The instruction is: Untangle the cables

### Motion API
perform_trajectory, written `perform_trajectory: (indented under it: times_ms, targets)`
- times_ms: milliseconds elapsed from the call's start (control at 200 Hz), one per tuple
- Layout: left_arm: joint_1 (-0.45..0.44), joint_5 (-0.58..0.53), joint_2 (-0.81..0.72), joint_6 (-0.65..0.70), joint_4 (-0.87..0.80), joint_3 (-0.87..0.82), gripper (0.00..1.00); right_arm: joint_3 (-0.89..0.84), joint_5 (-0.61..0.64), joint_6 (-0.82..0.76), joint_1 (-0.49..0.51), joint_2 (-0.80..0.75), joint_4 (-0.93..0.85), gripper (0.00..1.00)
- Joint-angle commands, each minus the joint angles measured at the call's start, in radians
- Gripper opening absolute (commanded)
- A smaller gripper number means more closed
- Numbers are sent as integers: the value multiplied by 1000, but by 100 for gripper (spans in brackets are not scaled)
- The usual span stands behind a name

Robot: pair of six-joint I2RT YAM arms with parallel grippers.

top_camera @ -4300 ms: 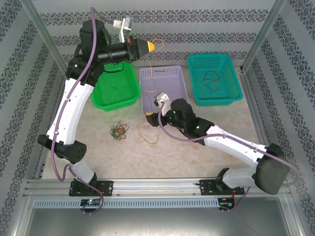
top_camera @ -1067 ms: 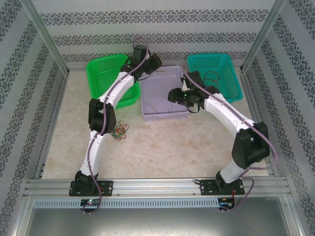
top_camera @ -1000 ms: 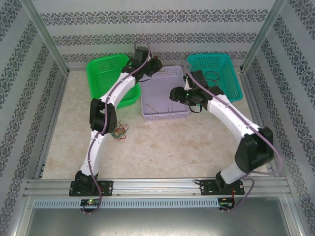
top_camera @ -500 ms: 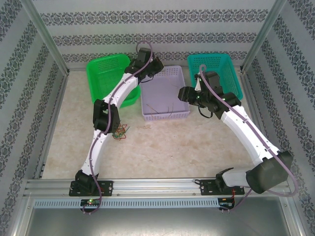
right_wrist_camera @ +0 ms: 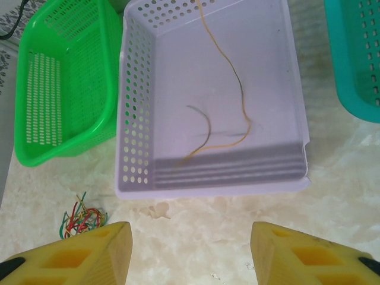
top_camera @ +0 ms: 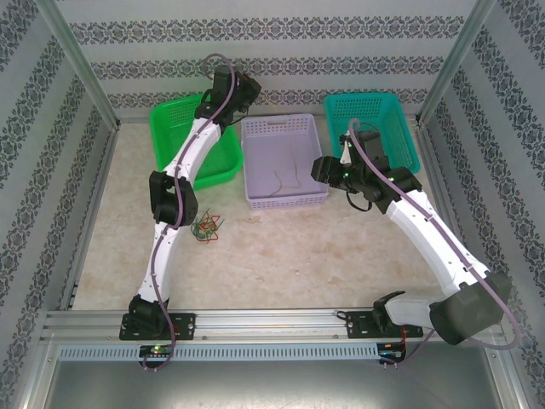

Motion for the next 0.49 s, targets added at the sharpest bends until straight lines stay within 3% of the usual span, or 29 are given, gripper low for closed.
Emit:
perform_trajectory:
  times_ms: [0, 215, 380, 490]
  targets:
    - [-35, 52, 8, 46, -9, -8, 0, -14, -12, 15, -7, -16, -3, 56]
    - [-96, 72, -5, 113, -77, -85, 0, -30, -8, 22, -7, -27, 2, 55]
    - [-130, 4, -72, 125, -70, -239, 0, -45, -6, 29, -6, -36, 9, 55]
    - [-128, -23, -71, 137, -104, -250, 0, -49, -5, 32, -7, -41, 7, 55]
